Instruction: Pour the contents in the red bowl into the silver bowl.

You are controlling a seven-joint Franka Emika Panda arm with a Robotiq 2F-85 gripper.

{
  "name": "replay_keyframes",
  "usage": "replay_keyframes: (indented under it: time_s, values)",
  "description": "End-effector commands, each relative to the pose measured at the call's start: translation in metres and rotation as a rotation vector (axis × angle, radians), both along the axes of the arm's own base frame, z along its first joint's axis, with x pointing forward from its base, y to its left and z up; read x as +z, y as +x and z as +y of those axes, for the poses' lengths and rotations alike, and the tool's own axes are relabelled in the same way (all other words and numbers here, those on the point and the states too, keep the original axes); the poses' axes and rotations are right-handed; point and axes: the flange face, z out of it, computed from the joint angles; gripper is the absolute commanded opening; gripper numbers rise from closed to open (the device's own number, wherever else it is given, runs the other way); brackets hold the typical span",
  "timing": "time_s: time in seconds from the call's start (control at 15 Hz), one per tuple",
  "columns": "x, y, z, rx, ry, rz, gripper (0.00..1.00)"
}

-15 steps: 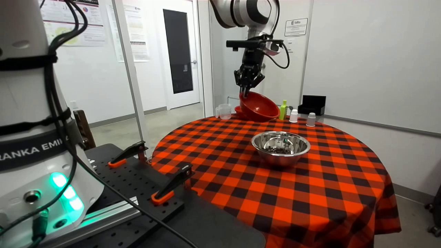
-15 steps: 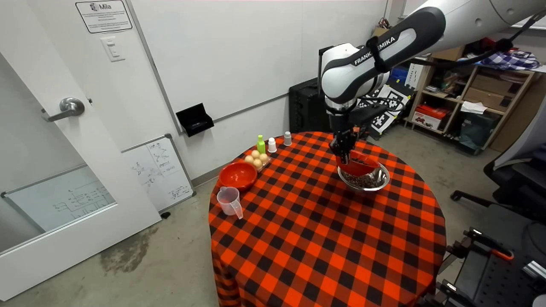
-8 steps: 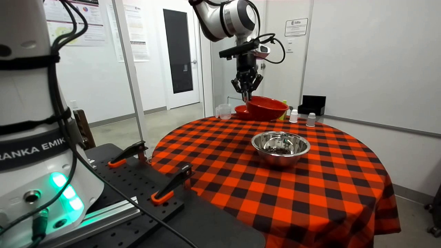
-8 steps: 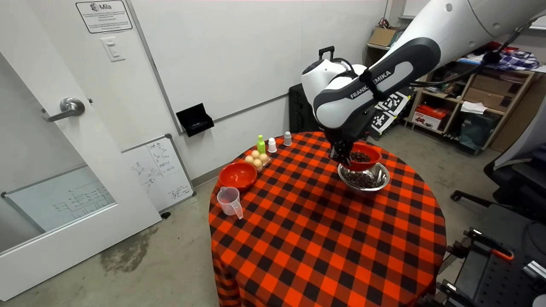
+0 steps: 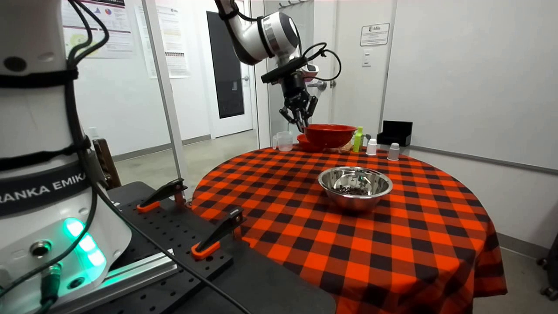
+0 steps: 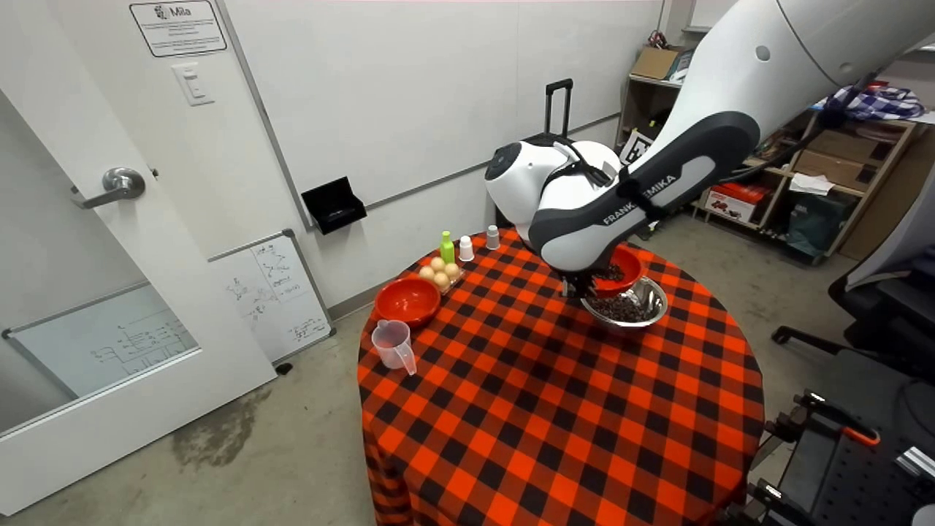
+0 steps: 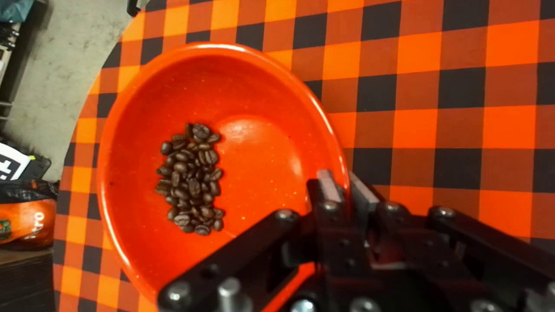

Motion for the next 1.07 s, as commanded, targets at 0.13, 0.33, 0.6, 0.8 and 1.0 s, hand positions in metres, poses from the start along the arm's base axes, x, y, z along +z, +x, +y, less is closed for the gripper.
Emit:
replay_keyframes:
  time_s: [0.13,0.33,0.6,0.8,1.0]
  values:
    - [-0.019,-0.018,0.042,0.124,-0.043,-0.019,0.02]
    - [-0.022,-0.024,0.064,0.185,-0.021,-0.033,0.02]
    - [-0.03,-0.023,0.078,0.229,0.012,-0.054,0.02]
    - [-0.045,-0.016,0.078,0.263,0.017,-0.097,0.02]
    - [-0.06,-0.009,0.075,0.292,0.023,-0.141,0.02]
